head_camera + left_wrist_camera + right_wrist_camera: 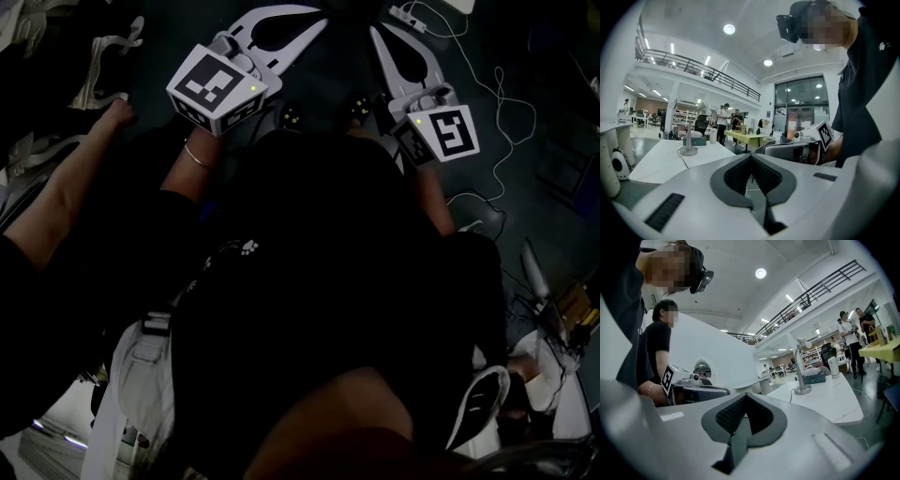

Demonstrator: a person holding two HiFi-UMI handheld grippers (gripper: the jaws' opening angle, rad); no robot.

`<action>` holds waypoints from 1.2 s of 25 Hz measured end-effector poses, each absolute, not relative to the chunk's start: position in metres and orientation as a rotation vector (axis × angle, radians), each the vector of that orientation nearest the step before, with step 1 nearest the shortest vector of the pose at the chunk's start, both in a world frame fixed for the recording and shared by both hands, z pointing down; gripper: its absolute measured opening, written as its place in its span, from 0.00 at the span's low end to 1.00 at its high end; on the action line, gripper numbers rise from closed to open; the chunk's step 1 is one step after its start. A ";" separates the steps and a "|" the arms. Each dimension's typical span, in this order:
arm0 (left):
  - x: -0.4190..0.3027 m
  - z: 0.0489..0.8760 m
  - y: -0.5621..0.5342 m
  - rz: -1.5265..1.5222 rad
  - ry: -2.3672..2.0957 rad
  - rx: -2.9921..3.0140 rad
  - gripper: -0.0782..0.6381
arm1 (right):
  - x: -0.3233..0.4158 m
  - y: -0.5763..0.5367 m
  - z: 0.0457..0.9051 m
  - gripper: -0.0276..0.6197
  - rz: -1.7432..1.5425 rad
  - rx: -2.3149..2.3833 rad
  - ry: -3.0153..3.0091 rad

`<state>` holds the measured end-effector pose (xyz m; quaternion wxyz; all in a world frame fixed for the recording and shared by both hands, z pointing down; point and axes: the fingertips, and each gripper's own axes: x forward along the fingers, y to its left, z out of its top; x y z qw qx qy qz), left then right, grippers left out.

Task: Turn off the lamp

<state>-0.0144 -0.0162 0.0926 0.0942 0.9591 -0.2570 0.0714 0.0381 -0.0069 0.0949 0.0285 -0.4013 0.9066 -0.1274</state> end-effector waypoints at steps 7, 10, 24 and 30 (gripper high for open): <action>-0.006 0.090 -0.019 0.183 -0.741 2.871 0.12 | 0.041 -0.012 0.085 0.04 -0.314 -1.248 2.801; -0.008 0.090 -0.020 0.182 -0.762 2.867 0.12 | 0.041 -0.012 0.080 0.04 -0.315 -1.248 2.798; 0.003 0.086 -0.038 0.139 -0.751 2.852 0.12 | 0.050 -0.028 0.079 0.04 -0.239 -1.242 2.824; 0.017 0.078 -0.046 0.135 -0.720 2.880 0.12 | 0.056 -0.033 0.069 0.04 -0.257 -1.257 2.796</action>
